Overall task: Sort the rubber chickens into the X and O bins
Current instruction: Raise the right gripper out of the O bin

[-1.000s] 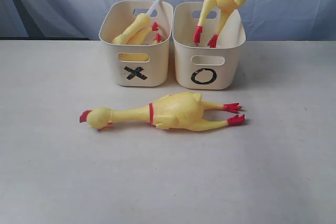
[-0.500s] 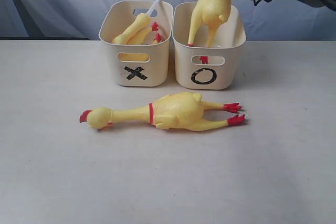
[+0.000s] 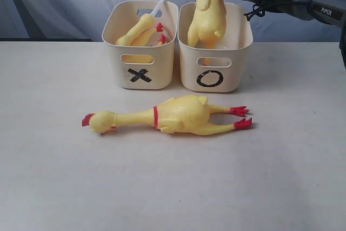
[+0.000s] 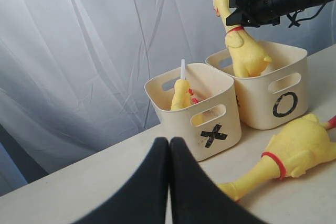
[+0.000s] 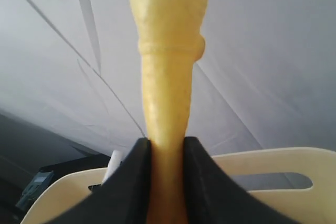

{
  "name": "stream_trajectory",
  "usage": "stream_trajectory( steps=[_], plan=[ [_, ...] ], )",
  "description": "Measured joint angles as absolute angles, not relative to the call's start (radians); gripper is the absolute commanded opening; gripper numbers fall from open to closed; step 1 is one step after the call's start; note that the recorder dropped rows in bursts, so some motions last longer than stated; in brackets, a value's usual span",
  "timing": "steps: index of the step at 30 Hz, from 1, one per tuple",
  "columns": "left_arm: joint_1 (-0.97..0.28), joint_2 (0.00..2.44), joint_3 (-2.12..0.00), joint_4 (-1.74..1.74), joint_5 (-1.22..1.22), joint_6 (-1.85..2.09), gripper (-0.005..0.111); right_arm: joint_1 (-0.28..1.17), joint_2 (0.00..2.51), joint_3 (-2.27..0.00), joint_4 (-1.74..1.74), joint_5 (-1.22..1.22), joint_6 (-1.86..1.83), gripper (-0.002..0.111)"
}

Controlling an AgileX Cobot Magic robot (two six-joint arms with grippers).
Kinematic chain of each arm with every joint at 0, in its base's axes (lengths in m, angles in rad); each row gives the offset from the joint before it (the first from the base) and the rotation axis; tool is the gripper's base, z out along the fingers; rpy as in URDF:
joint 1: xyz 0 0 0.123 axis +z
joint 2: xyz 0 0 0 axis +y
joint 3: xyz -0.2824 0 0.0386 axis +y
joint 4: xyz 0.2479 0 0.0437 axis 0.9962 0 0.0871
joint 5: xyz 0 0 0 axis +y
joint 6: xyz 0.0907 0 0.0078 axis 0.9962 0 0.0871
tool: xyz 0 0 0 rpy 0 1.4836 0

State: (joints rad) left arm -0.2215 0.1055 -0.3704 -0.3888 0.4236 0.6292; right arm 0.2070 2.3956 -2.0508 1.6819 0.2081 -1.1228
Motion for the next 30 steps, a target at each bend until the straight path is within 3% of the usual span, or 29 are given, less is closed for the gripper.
stream_trajectory(
  steps=[17, 20, 21, 23, 30],
  plan=[
    [-0.222, 0.106, -0.37, -0.389, 0.424, 0.629, 0.0, 0.219, 2.45, -2.055, 1.689, 0.204, -1.127, 0.001],
    [-0.222, 0.106, -0.37, -0.389, 0.424, 0.629, 0.0, 0.219, 2.45, -2.055, 1.689, 0.204, -1.127, 0.02],
    [-0.222, 0.106, -0.37, -0.389, 0.424, 0.629, 0.0, 0.219, 2.45, -2.055, 1.689, 0.204, -1.127, 0.033],
    [-0.222, 0.106, -0.37, -0.389, 0.424, 0.629, 0.0, 0.219, 2.45, -2.055, 1.689, 0.204, -1.127, 0.043],
    [-0.222, 0.106, -0.37, -0.389, 0.424, 0.629, 0.0, 0.223, 2.45, -2.055, 1.692, 0.222, -1.127, 0.045]
  ],
)
